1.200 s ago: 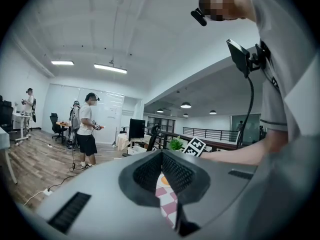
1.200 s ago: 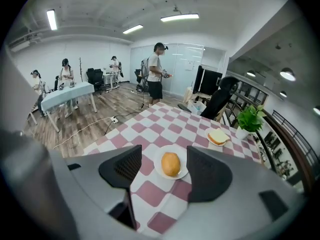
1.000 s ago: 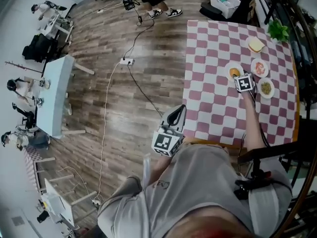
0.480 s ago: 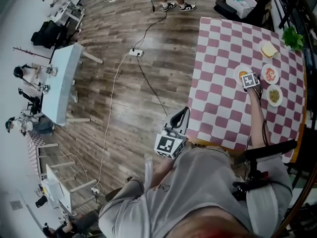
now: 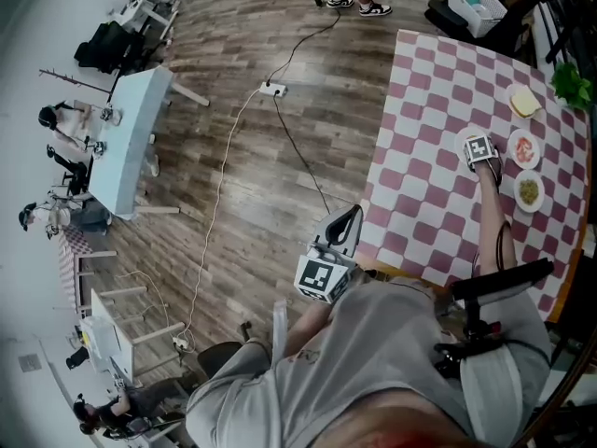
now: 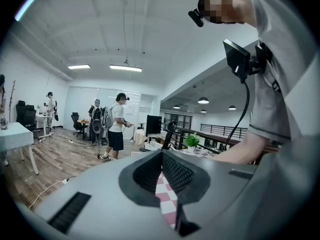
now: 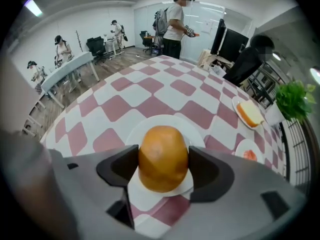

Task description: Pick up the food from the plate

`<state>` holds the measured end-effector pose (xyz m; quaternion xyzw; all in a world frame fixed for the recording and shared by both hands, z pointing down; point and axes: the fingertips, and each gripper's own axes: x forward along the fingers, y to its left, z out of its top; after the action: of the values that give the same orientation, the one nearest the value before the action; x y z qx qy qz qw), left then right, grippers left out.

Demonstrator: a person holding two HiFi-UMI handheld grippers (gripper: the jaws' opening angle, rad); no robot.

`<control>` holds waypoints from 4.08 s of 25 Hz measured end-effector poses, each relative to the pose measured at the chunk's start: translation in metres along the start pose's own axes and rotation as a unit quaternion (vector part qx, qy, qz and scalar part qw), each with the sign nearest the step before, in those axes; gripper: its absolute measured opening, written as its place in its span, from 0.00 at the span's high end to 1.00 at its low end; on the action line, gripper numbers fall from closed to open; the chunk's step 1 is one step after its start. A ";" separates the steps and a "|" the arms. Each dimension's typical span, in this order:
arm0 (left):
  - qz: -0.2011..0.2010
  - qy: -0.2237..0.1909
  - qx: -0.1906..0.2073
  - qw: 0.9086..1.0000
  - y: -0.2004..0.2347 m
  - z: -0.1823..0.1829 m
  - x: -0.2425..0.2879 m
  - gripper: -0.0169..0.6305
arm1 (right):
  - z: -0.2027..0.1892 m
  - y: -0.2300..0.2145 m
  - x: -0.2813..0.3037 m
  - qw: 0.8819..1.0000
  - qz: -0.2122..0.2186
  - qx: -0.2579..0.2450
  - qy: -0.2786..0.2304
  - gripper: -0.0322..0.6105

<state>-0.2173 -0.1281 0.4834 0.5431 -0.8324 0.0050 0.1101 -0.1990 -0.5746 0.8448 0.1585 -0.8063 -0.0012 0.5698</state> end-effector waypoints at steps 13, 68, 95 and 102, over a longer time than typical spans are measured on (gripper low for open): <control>0.006 -0.003 0.007 1.000 -0.004 0.002 -0.003 0.96 | -0.003 0.011 0.018 0.998 0.067 0.004 0.020 0.47; -0.278 0.019 0.020 0.960 -0.106 -0.030 0.011 0.96 | -0.243 -0.017 -0.153 0.986 -0.022 0.158 0.041 0.47; -0.236 0.045 0.060 0.969 -0.077 -0.037 0.004 0.96 | -0.278 0.012 -0.081 0.979 0.000 0.195 0.052 0.47; -0.267 0.040 0.079 0.960 -0.102 -0.038 0.007 0.96 | -0.293 0.014 -0.098 0.974 -0.008 0.216 0.070 0.47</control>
<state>-0.1208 -0.1710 0.5099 0.7523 -0.6487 0.0625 0.0971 0.0961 -0.4839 0.8598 0.2842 -0.7442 0.1794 0.5773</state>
